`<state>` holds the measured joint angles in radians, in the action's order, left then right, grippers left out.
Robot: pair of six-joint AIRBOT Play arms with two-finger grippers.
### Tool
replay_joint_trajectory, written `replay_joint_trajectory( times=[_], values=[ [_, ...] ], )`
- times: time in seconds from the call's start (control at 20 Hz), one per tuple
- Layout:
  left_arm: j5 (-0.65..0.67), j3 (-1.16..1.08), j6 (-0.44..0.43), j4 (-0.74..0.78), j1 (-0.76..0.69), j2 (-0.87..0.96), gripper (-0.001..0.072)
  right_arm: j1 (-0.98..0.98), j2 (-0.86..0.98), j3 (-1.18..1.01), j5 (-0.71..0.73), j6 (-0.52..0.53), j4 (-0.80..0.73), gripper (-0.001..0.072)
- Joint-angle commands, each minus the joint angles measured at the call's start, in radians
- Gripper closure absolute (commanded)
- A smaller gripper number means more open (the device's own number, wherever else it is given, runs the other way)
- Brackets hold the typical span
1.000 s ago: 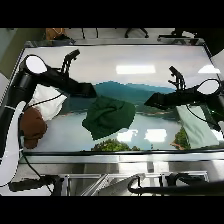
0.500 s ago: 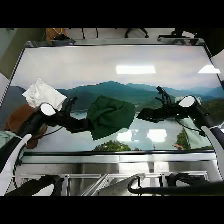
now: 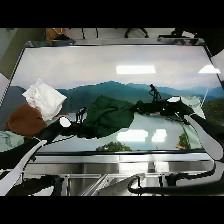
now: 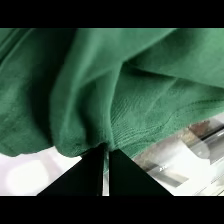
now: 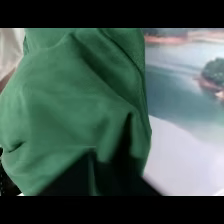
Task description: Fold the shirts.
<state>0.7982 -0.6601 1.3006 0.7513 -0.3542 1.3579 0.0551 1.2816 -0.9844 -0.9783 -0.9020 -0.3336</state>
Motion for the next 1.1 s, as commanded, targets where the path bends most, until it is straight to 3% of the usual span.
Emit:
replay_joint_trajectory(
  times=[0.0, 0.2, 0.55, 0.85, 1.05],
  values=[
    [-0.042, 0.005, -0.003, 0.006, 0.018, -0.032, 0.0692, -0.003, 0.052, -0.019, -0.069, 0.092, 0.051, 0.0697],
    [0.016, -0.055, -0.003, 0.009, 0.119, -0.225, 0.0694, -0.040, -0.018, -0.133, -0.166, 0.094, 0.051, 0.0697],
    [0.145, -0.481, 0.010, 0.006, 0.240, -0.578, 0.0696, -0.067, -0.276, -0.550, -0.283, 0.065, 0.047, 0.0697],
    [0.187, -0.692, 0.010, 0.017, 0.346, -0.764, 0.0696, -0.068, -0.455, -0.774, -0.279, 0.064, -0.163, 0.0697],
    [0.336, -0.664, 0.018, 0.017, 0.467, -0.759, 0.0695, -0.066, -0.401, -0.773, -0.295, 0.022, -0.284, 0.0697]
  ],
)
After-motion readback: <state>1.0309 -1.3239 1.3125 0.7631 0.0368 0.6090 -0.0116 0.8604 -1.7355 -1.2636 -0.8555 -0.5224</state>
